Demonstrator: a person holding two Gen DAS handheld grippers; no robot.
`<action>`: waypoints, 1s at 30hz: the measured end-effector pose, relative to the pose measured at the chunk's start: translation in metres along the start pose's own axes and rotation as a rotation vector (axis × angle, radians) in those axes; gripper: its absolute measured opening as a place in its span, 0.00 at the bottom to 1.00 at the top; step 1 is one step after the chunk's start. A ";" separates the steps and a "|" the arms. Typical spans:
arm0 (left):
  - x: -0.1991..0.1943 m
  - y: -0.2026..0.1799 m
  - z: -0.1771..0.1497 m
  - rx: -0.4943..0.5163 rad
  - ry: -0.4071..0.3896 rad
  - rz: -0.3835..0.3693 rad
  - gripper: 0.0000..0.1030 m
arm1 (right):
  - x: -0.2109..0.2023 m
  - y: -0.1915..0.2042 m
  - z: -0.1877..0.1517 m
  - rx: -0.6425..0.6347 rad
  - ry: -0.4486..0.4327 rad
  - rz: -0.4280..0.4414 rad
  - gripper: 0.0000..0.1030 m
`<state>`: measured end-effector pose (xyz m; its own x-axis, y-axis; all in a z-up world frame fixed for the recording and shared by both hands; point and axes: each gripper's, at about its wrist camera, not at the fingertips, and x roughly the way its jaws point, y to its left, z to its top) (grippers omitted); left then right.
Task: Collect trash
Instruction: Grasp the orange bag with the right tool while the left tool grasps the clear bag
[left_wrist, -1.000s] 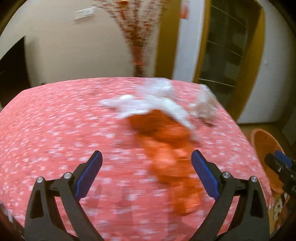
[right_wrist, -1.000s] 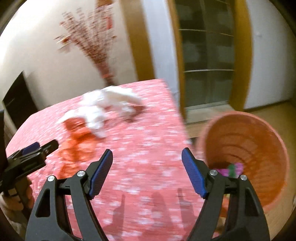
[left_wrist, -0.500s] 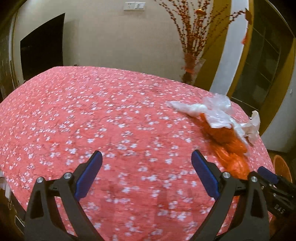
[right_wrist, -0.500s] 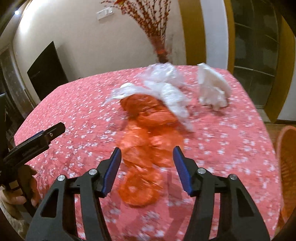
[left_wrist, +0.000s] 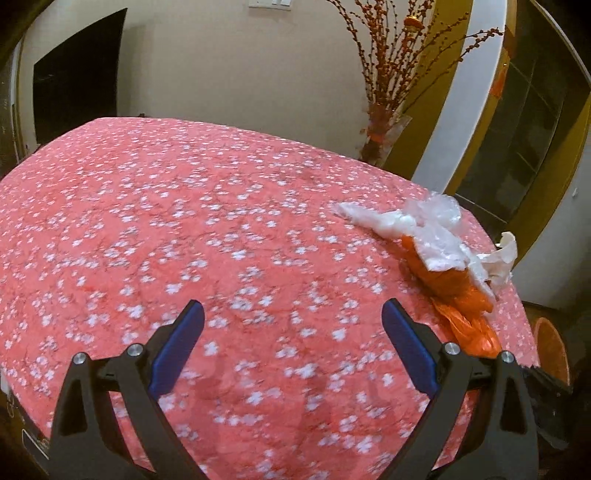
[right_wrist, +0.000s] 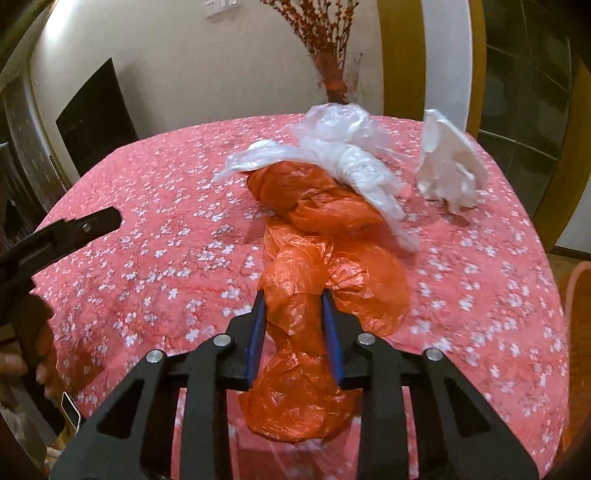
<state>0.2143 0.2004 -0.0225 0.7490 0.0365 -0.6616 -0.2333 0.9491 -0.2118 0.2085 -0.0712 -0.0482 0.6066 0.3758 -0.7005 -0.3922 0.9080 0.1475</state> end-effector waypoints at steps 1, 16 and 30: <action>0.002 -0.004 0.002 0.001 0.003 -0.012 0.92 | -0.005 -0.004 -0.002 0.009 -0.008 -0.003 0.28; 0.058 -0.086 0.048 0.057 0.072 -0.114 0.91 | -0.073 -0.091 -0.022 0.124 -0.127 -0.189 0.28; 0.148 -0.124 0.070 0.136 0.243 -0.036 0.31 | -0.073 -0.122 -0.034 0.172 -0.111 -0.236 0.28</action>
<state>0.3977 0.1103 -0.0435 0.5812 -0.0588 -0.8116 -0.1117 0.9822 -0.1511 0.1887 -0.2156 -0.0385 0.7425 0.1603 -0.6504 -0.1143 0.9870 0.1128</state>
